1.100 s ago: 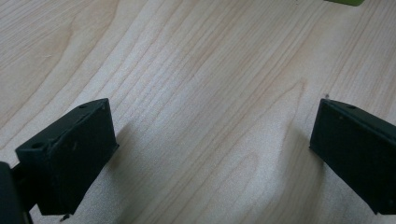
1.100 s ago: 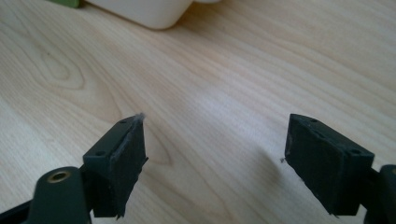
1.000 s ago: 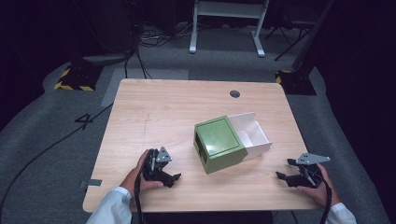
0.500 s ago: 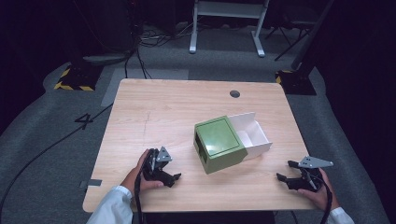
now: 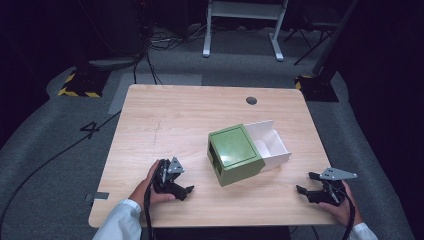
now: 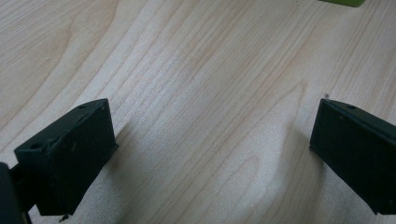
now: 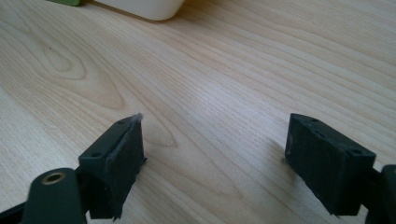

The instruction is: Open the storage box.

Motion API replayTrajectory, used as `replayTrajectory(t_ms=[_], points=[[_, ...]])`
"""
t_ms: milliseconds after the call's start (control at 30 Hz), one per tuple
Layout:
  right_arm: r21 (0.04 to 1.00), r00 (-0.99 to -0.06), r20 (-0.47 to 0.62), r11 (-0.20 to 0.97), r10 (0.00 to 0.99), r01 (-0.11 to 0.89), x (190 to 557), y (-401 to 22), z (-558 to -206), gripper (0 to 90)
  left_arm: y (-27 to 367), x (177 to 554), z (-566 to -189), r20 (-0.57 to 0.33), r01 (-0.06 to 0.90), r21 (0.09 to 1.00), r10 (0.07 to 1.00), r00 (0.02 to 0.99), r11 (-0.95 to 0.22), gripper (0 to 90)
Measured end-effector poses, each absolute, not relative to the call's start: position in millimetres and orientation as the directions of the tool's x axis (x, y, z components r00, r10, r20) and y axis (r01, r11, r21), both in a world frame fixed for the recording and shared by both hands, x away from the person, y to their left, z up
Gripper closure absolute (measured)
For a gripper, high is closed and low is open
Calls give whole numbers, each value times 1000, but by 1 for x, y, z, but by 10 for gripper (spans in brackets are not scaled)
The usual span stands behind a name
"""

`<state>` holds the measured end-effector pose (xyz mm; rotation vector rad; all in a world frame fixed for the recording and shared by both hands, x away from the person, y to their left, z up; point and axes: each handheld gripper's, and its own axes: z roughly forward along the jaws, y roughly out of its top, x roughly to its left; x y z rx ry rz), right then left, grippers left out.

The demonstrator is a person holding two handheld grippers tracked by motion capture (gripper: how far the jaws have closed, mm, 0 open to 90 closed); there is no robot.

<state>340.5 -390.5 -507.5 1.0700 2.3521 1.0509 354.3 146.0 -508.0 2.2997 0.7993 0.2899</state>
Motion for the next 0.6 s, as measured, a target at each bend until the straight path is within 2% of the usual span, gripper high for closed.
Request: replayTrajectory(t_ms=[600], points=[[748,-646,-13,436,763,500,340,-390,-508,194,146,355,-508,-10,465,665,616,788,-585,2]])
